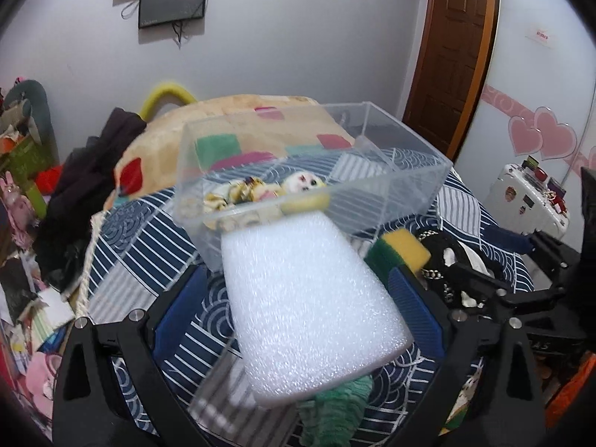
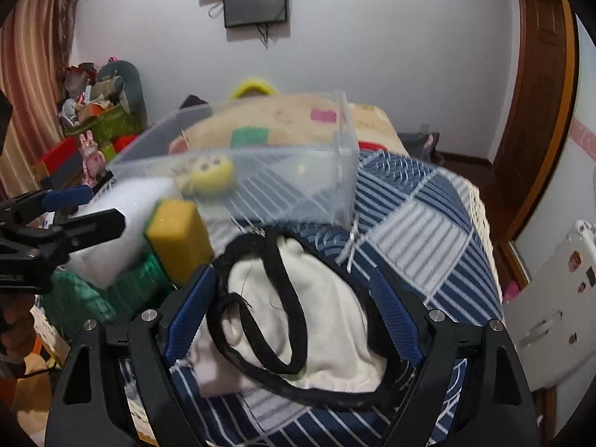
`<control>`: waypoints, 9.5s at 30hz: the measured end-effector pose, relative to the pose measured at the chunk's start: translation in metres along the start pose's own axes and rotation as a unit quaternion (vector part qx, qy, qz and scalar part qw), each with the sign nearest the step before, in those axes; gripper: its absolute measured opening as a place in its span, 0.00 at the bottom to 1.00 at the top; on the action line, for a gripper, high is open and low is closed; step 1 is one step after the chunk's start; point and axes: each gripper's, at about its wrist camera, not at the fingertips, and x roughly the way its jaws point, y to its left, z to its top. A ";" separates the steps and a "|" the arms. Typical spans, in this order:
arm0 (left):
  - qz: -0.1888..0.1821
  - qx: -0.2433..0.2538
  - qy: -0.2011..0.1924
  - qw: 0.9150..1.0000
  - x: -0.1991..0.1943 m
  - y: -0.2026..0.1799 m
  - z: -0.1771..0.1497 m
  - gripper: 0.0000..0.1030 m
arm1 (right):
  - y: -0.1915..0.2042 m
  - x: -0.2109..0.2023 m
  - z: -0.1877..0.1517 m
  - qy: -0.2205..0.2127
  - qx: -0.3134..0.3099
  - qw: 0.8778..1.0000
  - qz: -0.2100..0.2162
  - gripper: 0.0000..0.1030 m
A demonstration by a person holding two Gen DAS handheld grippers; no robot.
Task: Organize soft objects
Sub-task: 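Grasp the white foam block with the left tool while the right tool grasps the strapped white cloth, then lower the foam block into the box with the left tool while the right tool drops the strapped cloth in, then grasp the silver foil bag with the left tool while the right tool grasps the white drawstring bag, then carry the foil bag and drawstring bag into the box and open both tools, then grasp the yellow-green sponge with the right tool while the left tool grasps the green knitted sock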
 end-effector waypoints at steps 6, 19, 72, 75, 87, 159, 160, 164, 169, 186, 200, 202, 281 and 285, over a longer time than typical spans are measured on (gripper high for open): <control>-0.015 -0.019 0.011 1.000 0.010 0.002 -0.010 0.96 | -0.007 0.006 -0.010 0.019 0.011 1.000 0.014 0.85; -0.026 -0.019 0.003 0.999 0.002 -0.002 -0.020 0.85 | -0.008 -0.005 -0.017 -0.005 0.025 0.999 0.026 0.18; 0.002 -0.037 -0.068 0.997 -0.048 0.023 -0.005 0.85 | -0.035 0.008 -0.032 0.029 0.048 0.998 -0.027 0.47; 0.000 -0.041 -0.065 0.997 -0.046 0.023 -0.005 0.85 | -0.036 0.003 -0.031 0.026 0.052 0.998 -0.022 0.25; 0.009 -0.029 -0.082 0.996 -0.054 0.022 0.002 0.85 | -0.038 -0.042 0.004 -0.057 0.049 0.997 -0.026 0.21; -0.012 -0.011 0.028 0.999 0.014 0.033 -0.011 0.94 | 0.015 0.022 -0.007 0.038 -0.024 0.998 0.038 0.68; -0.013 -0.011 0.033 0.999 0.017 0.032 -0.013 0.94 | 0.015 0.026 -0.009 0.045 -0.022 0.998 0.040 0.68; -0.015 -0.014 0.052 0.998 0.033 0.029 -0.023 0.94 | 0.014 0.033 -0.013 0.053 -0.022 0.997 0.048 0.68; -0.035 -0.026 0.055 0.998 0.041 0.026 -0.028 0.69 | 0.021 0.033 -0.019 0.048 -0.040 0.998 0.030 0.59; -0.037 -0.038 0.039 0.998 0.023 0.030 -0.030 0.20 | 0.016 0.012 -0.009 0.008 -0.028 0.999 0.040 0.20; -0.019 -0.037 -0.031 0.999 -0.023 0.035 -0.001 0.20 | 0.005 -0.029 0.031 -0.079 -0.010 0.996 0.028 0.20; -0.012 -0.029 -0.043 0.999 -0.029 0.036 0.006 0.20 | 0.007 -0.032 0.041 -0.095 -0.015 0.995 0.022 0.20; 0.016 -0.011 -0.014 1.000 -0.016 0.033 0.004 0.85 | 0.053 0.021 0.024 -0.017 -0.057 0.992 0.114 0.57; 0.027 -0.002 0.000 1.000 -0.012 0.031 -0.008 0.85 | 0.054 0.038 0.018 0.012 -0.057 0.990 0.127 0.32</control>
